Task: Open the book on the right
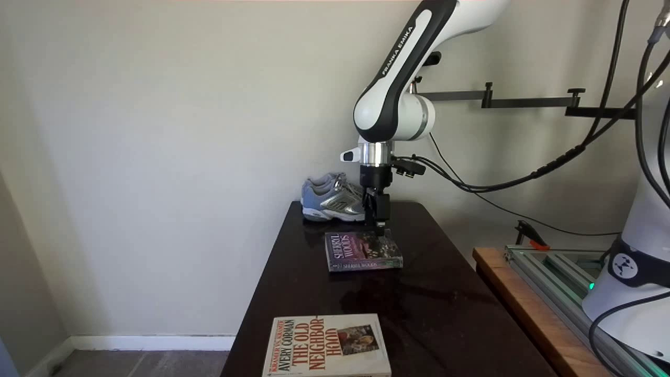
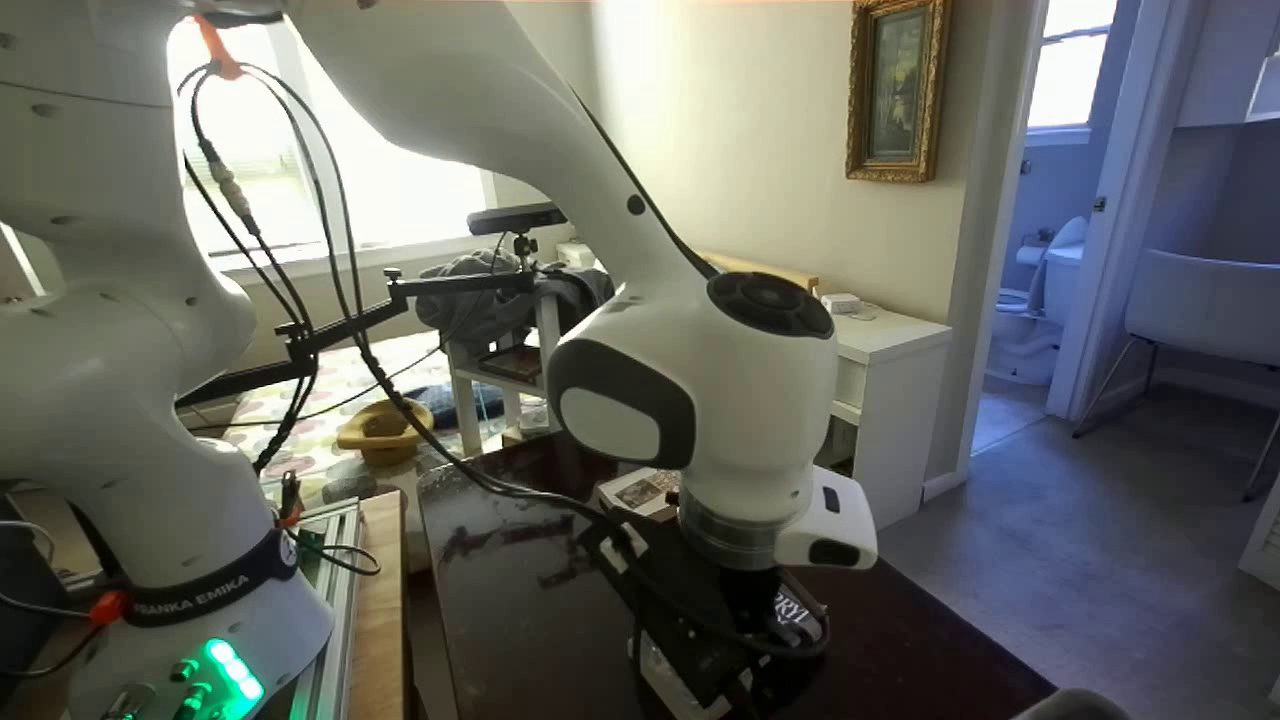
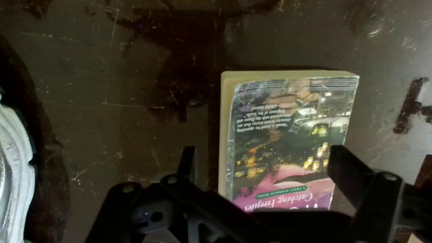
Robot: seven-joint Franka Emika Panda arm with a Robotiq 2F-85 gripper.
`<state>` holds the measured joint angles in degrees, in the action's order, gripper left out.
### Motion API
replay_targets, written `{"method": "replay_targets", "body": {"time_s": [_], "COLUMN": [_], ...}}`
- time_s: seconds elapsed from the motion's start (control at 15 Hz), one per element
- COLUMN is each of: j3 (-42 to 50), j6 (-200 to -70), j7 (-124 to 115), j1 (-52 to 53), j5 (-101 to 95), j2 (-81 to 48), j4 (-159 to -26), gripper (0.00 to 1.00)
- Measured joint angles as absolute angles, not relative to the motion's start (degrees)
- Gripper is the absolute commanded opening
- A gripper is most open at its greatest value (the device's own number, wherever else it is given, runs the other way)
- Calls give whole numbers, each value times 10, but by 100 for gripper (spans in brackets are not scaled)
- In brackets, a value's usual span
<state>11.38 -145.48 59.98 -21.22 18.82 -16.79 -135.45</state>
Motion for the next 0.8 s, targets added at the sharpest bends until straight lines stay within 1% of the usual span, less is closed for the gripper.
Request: {"method": "replay_targets", "body": {"time_s": [0.27, 0.53, 0.8], "j3": [88, 59, 54], "j6": [-1449, -1404, -1363], "j7": [601, 614, 619], "j1": [-238, -265, -275], "j5": [198, 242, 267], "j2": [-195, -213, -223], "j4": [-1334, -1311, -1290], "gripper": [100, 100, 100]}}
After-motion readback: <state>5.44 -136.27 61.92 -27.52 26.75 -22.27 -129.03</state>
